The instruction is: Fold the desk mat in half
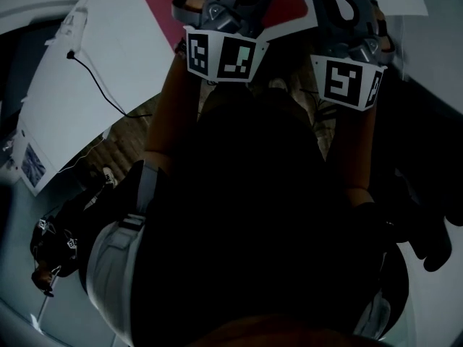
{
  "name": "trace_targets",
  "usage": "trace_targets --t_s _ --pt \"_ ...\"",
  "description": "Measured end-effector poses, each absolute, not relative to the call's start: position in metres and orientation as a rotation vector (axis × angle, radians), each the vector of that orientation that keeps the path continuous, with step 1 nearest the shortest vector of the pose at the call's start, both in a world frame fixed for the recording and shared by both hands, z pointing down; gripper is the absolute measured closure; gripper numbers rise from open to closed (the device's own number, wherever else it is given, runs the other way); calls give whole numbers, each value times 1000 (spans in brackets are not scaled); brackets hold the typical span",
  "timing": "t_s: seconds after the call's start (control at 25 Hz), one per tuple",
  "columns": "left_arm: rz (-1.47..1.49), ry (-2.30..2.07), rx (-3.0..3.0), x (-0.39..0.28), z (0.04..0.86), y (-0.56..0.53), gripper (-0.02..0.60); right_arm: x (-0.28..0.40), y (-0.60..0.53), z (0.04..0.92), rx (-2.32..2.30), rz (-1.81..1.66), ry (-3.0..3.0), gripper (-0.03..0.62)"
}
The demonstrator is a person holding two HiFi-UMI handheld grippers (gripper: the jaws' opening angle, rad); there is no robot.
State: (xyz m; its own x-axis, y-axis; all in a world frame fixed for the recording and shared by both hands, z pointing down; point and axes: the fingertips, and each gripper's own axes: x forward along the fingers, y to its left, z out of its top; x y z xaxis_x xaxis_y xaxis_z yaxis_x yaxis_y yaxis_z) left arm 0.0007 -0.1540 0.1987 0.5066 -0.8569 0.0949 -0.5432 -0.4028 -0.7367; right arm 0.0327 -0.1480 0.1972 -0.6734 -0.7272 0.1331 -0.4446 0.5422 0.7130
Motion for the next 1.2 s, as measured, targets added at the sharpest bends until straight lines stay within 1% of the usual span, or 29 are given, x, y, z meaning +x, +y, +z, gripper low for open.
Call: trace_targets --t_s 0.36,0.48,0.84,0.88,0.92,0.96,1.2 --pt "-574 1012 -2182 11 215 -167 569 48 -157 210 1099 -781 -2301 563" --pt "-560 979 -2208 9 219 -166 569 48 -158 216 1171 -659 -2323 562" --pt "-552 879 -2276 6 257 -159 569 47 -149 270 1258 -288 -2304 559" --pt "-554 869 -2283 7 262 -159 569 47 -148 277 1260 -252 -2305 553" --pt "-558 862 -2289 8 267 -159 569 47 -147 284 1259 -211 -2308 531" --pt "-566 859 -2294 10 272 -159 569 48 -147 293 1252 -165 -2309 490" --pt "-619 872 -2313 14 306 -171 569 57 -155 353 1215 110 -2310 442"
